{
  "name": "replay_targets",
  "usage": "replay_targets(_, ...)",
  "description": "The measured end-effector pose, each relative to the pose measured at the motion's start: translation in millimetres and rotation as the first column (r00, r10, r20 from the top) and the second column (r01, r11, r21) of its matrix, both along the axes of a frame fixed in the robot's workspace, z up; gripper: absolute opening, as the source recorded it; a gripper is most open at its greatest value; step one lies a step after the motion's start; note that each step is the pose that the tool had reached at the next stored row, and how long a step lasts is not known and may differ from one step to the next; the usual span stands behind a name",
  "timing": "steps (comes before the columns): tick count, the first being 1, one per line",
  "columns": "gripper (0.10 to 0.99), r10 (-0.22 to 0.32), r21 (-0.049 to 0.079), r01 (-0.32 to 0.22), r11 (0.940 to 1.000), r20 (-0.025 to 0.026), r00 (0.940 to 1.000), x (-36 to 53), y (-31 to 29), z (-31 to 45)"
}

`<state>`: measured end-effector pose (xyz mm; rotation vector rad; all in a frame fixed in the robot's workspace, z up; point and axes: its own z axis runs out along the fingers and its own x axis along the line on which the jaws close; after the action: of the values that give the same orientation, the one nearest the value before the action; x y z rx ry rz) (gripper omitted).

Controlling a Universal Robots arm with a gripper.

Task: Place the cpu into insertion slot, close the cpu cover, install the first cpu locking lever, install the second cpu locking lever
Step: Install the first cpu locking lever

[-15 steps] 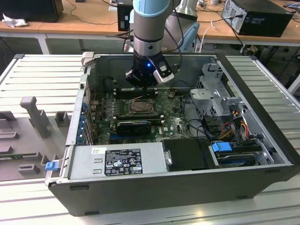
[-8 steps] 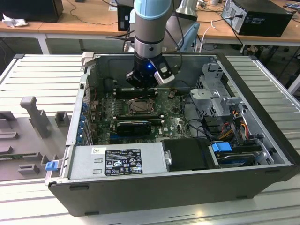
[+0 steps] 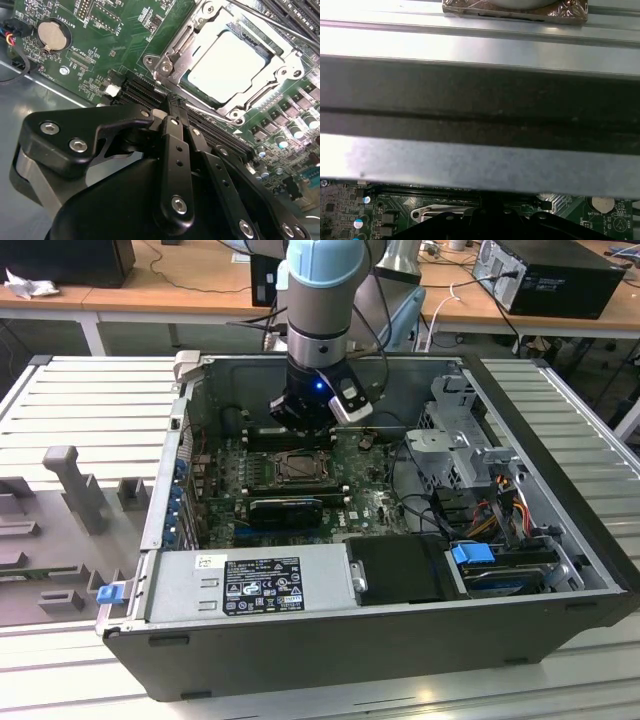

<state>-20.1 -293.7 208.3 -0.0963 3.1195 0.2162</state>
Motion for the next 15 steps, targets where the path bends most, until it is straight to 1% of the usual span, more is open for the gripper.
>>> replay_targets(3, 0.106, 0.001, -0.001, -0.001, 1.0, 0.0, 1.0, 0.1, 0.0, -2.6)
replay_targets(6, 0.106, 0.001, -0.004, -0.001, 1.0, -0.0001, 1.0, 0.2, 0.0, -4.3)
replay_targets(15, 0.106, 0.001, -0.02, -0.001, 0.9998, -0.0003, 1.0, 0.1, -0.1, -6.9)
